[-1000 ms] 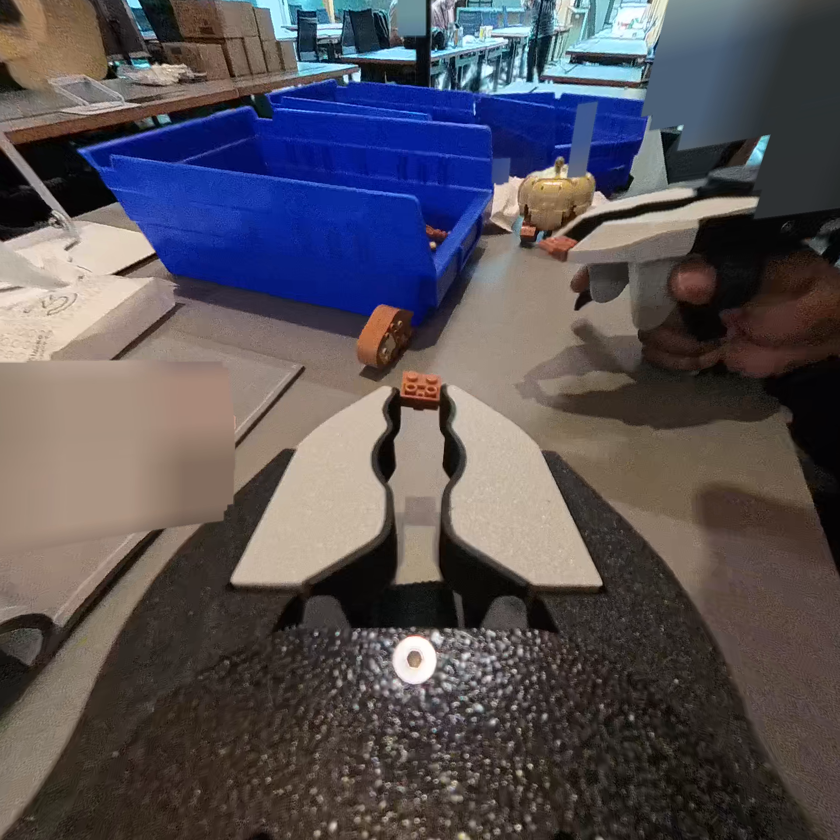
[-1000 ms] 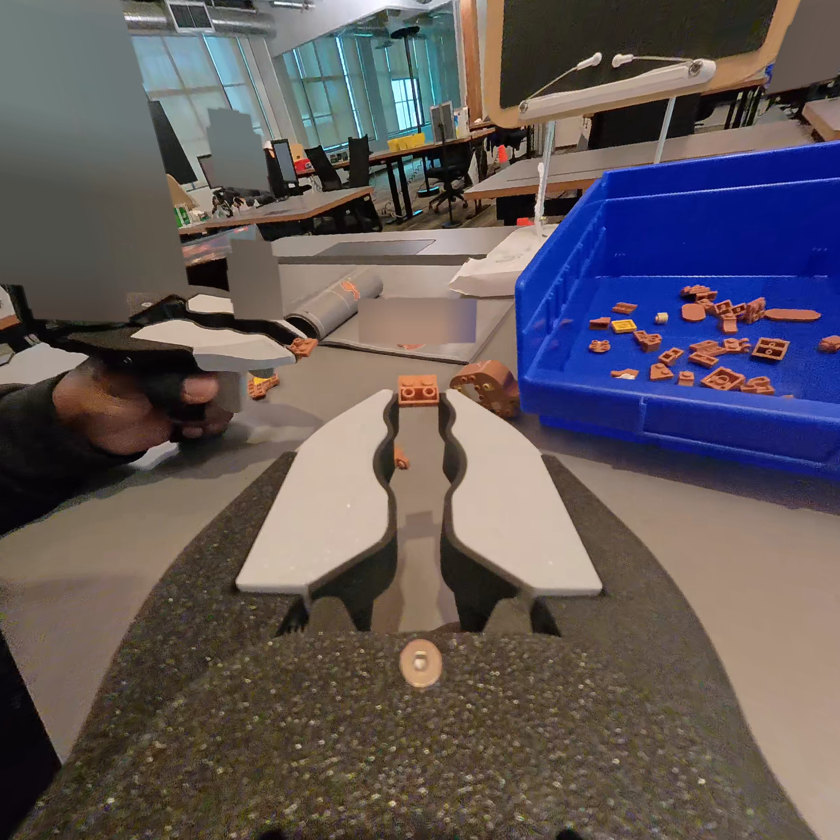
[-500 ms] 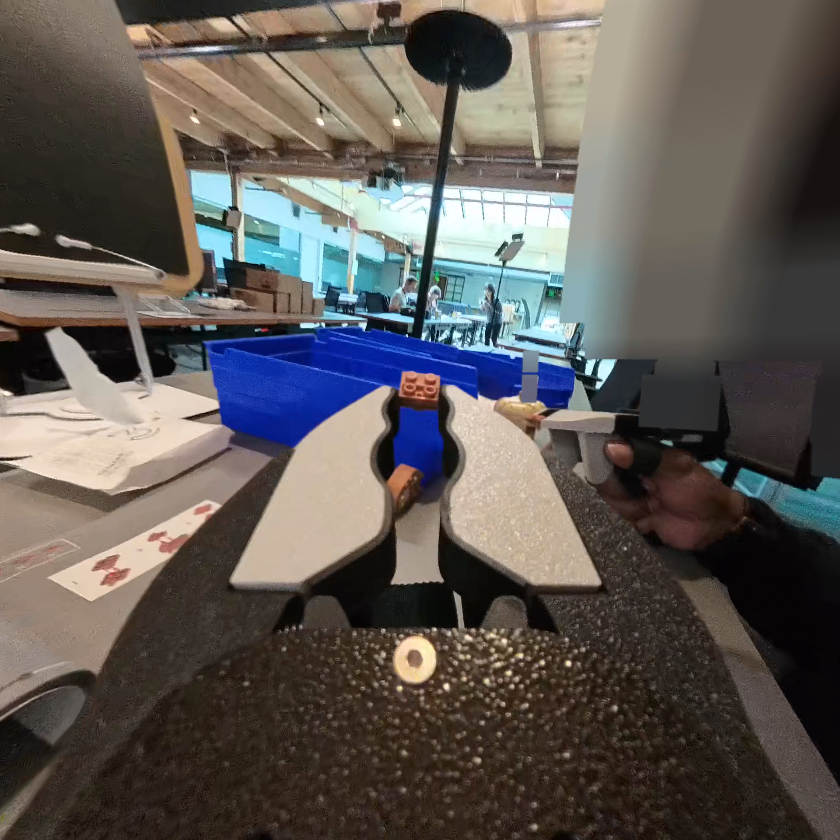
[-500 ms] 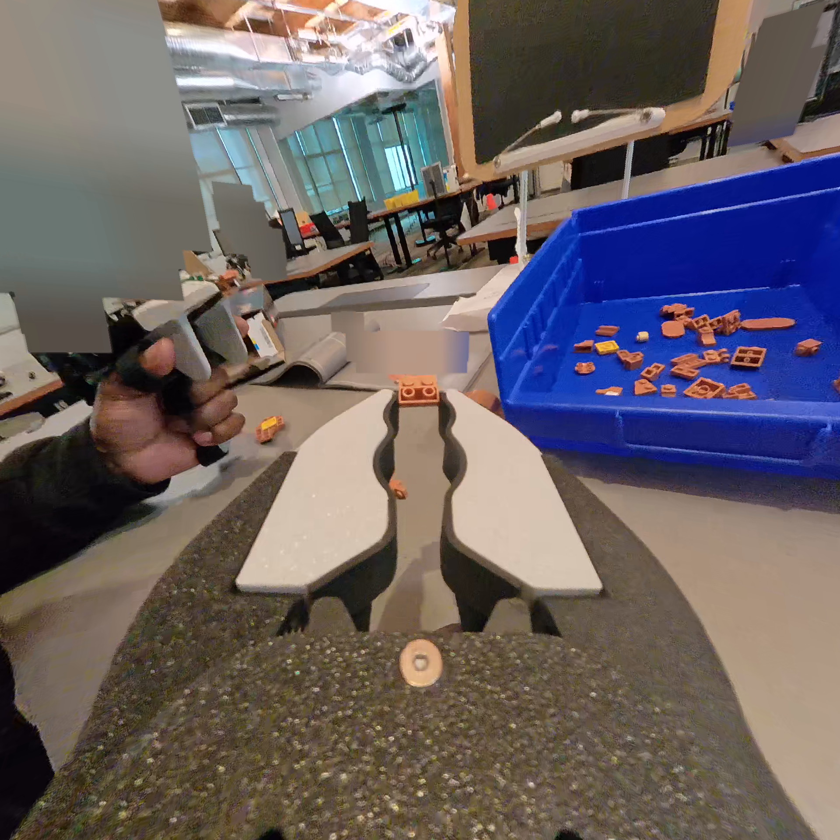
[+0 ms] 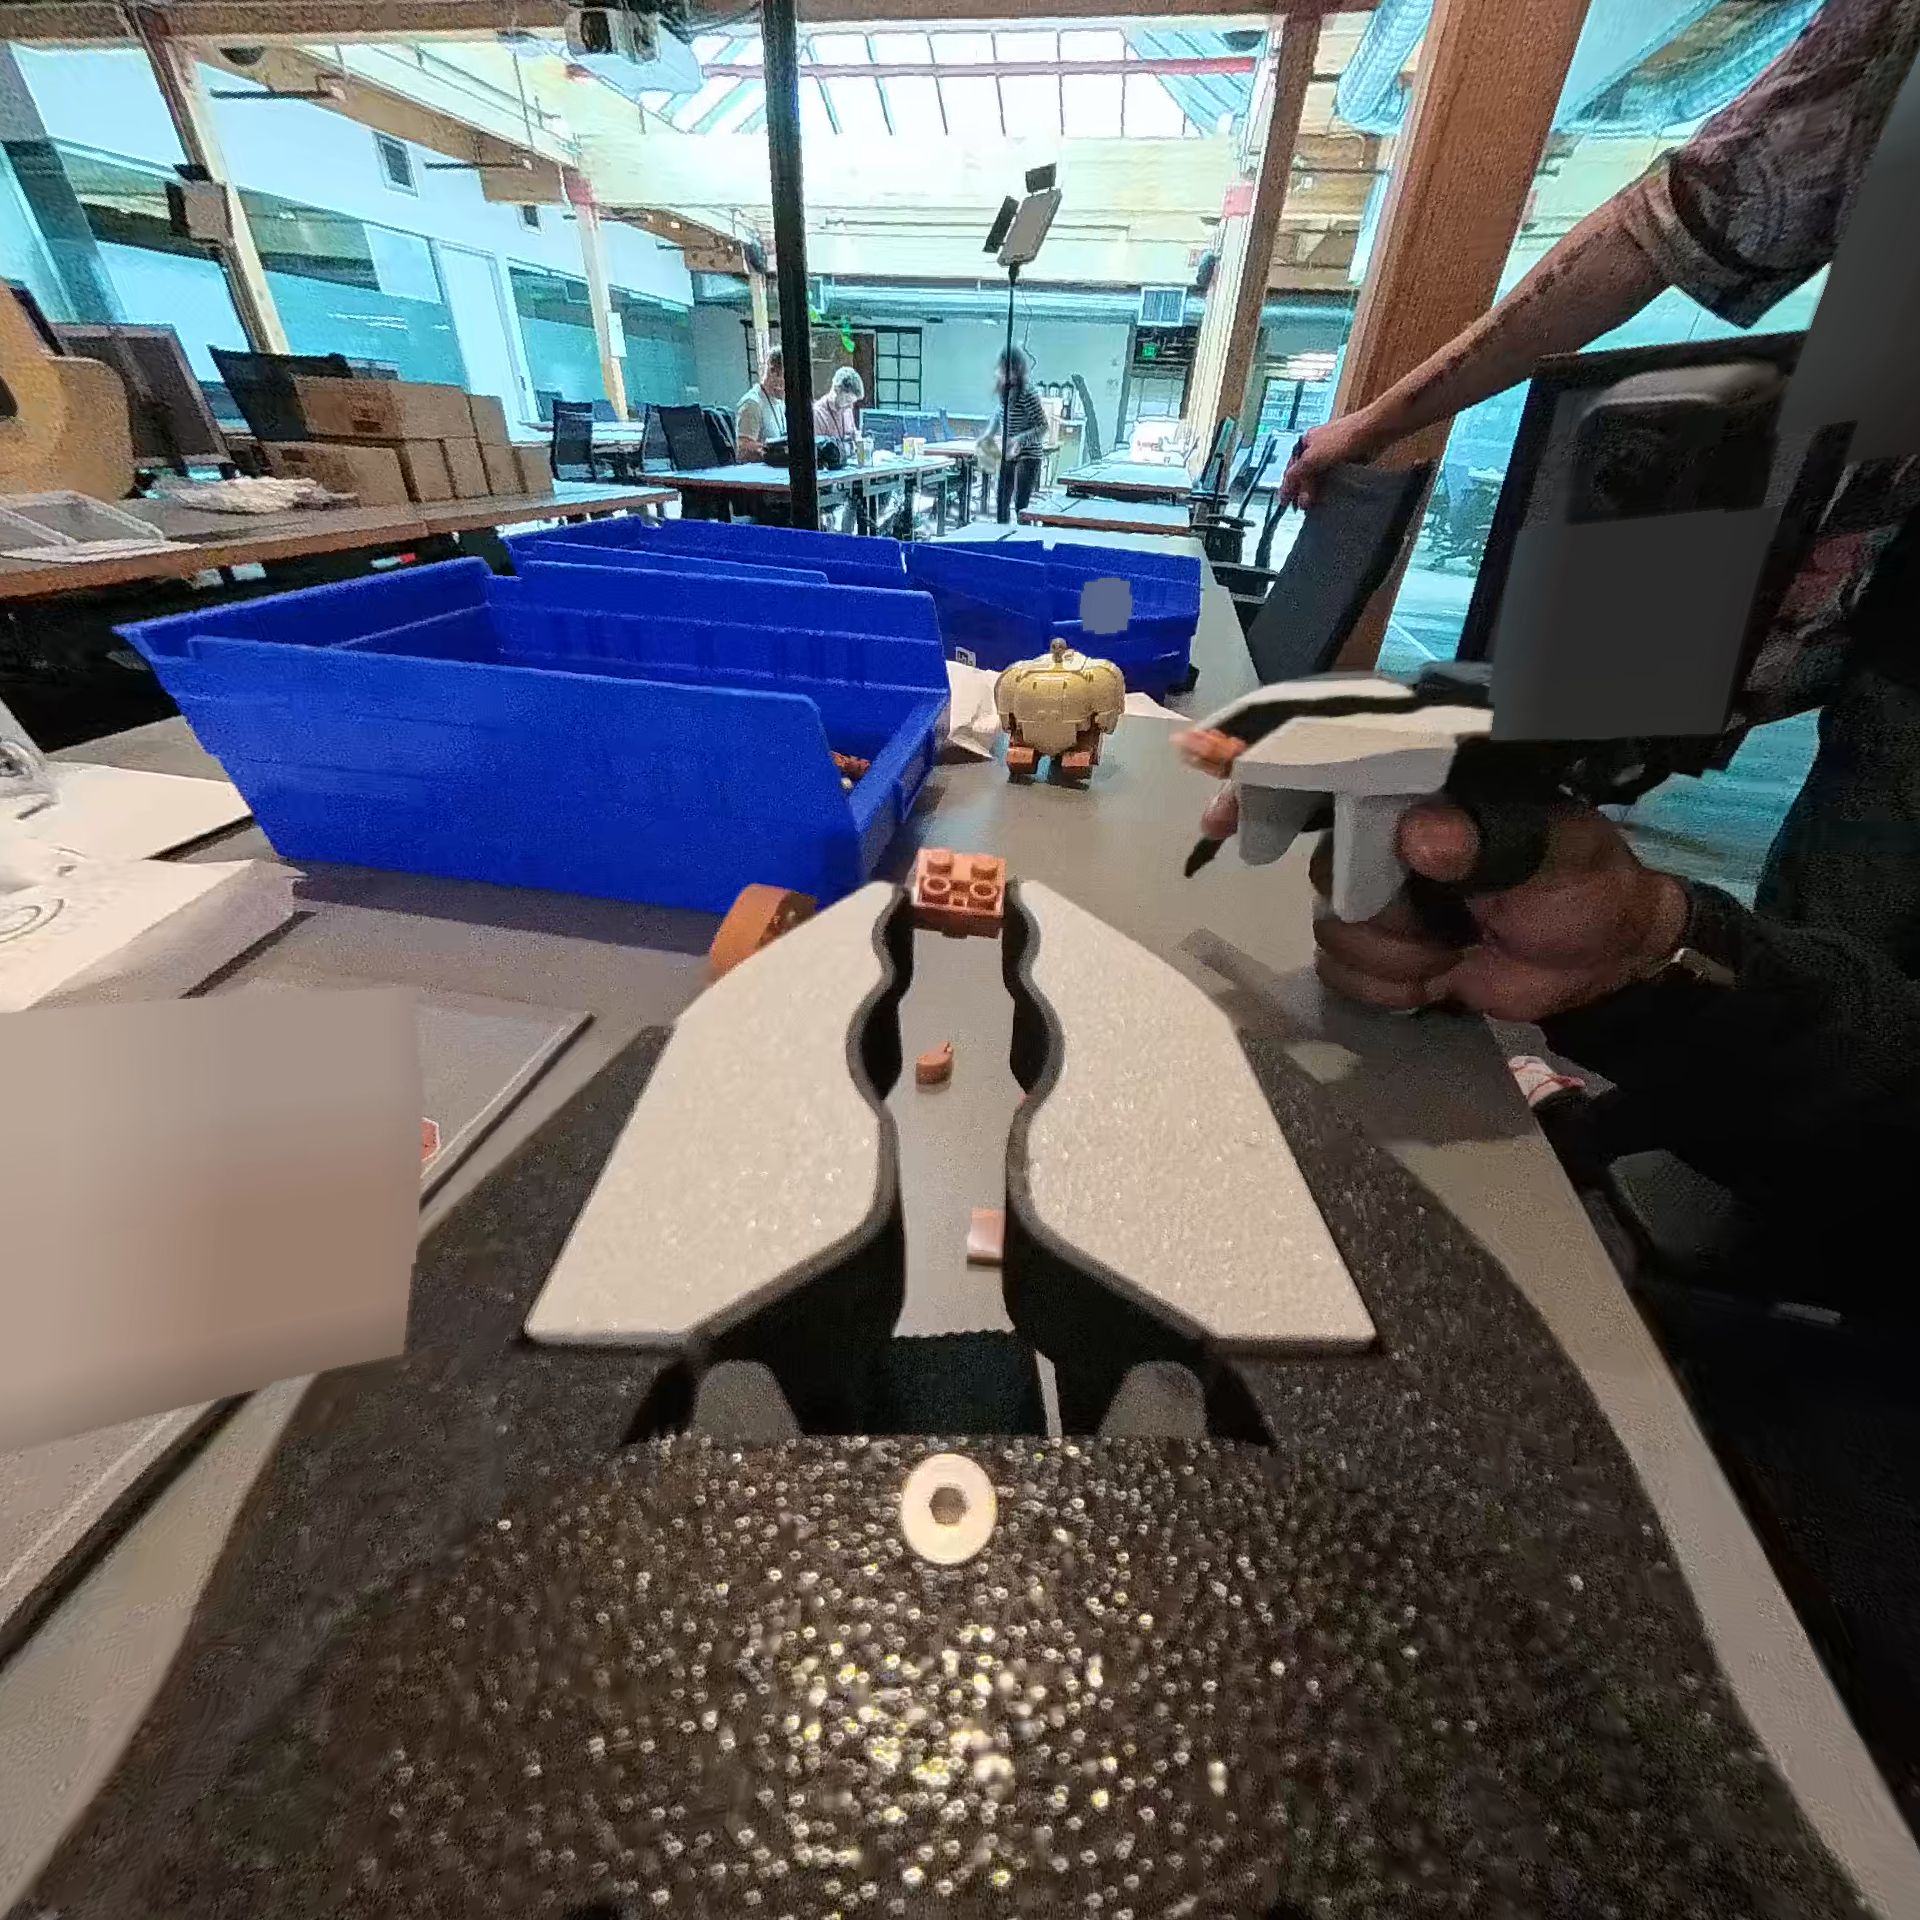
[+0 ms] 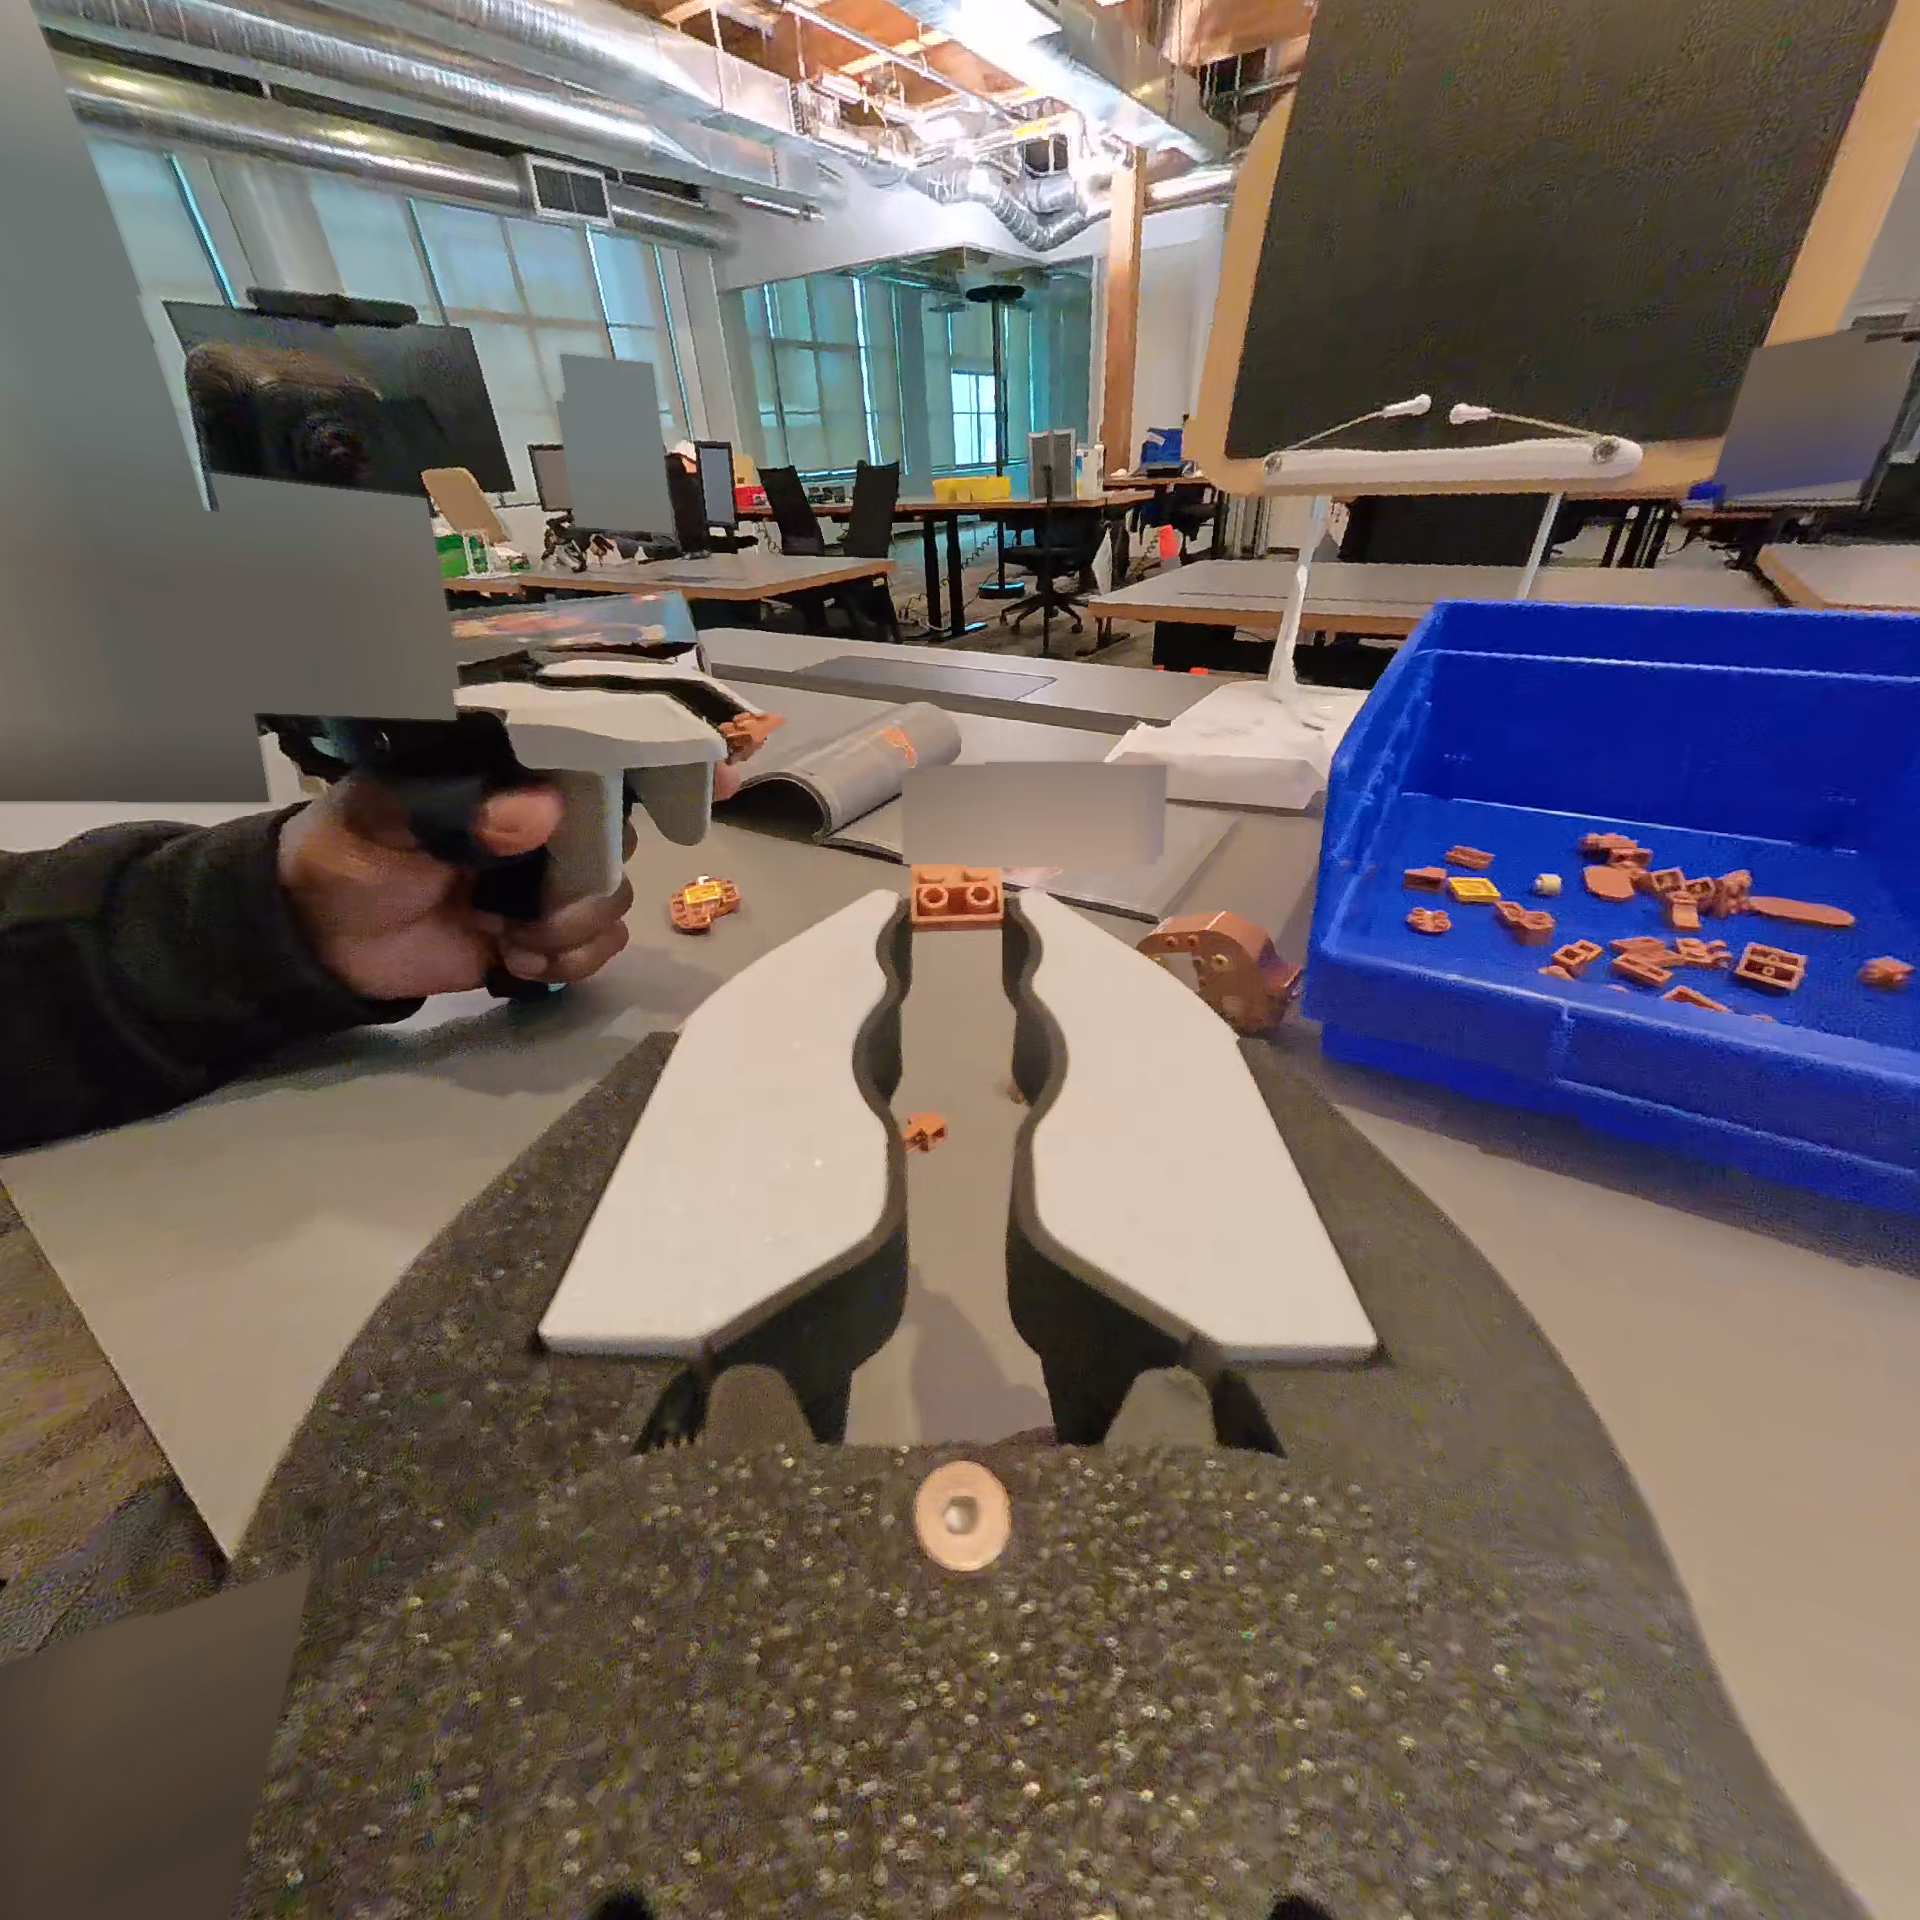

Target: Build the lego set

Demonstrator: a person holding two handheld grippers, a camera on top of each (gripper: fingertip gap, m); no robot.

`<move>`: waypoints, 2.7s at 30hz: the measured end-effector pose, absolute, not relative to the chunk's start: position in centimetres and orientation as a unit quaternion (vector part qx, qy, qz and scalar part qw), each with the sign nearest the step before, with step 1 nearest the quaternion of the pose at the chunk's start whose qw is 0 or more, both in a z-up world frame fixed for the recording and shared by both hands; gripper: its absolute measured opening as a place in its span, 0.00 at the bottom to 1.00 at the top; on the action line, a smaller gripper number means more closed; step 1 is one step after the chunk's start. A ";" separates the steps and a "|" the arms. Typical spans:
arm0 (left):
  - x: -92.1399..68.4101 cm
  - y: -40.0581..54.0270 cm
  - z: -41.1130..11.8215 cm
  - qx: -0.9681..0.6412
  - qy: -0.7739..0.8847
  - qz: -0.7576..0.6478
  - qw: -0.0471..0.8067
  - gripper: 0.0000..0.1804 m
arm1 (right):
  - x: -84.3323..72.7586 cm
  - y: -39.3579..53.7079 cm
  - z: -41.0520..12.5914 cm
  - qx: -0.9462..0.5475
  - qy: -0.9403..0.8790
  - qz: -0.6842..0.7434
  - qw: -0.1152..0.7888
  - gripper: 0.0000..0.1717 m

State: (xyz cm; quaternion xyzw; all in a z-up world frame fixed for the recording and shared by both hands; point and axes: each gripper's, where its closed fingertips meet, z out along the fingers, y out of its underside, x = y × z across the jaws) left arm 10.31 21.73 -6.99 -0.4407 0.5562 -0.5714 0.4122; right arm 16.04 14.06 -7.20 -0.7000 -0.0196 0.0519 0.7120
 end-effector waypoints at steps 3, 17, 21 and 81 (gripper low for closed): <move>9.9 22.1 -7.3 -0.451 0.546 -0.574 0.411 0.09 | 15.8 14.3 -7.5 -0.708 -0.024 0.052 0.704 0.09; 9.5 23.2 -7.1 -0.461 0.528 -0.575 0.422 0.09 | 15.9 14.4 -7.6 -0.711 -0.022 0.061 0.700 0.09; 9.4 22.8 -7.4 -0.454 0.546 -0.562 0.423 0.09 | 15.8 14.4 -7.6 -0.711 -0.023 0.059 0.701 0.09; 9.8 24.0 -17.5 -0.607 0.683 -0.336 0.231 0.09 | 13.0 18.8 -13.3 -0.840 -0.096 0.126 0.520 0.09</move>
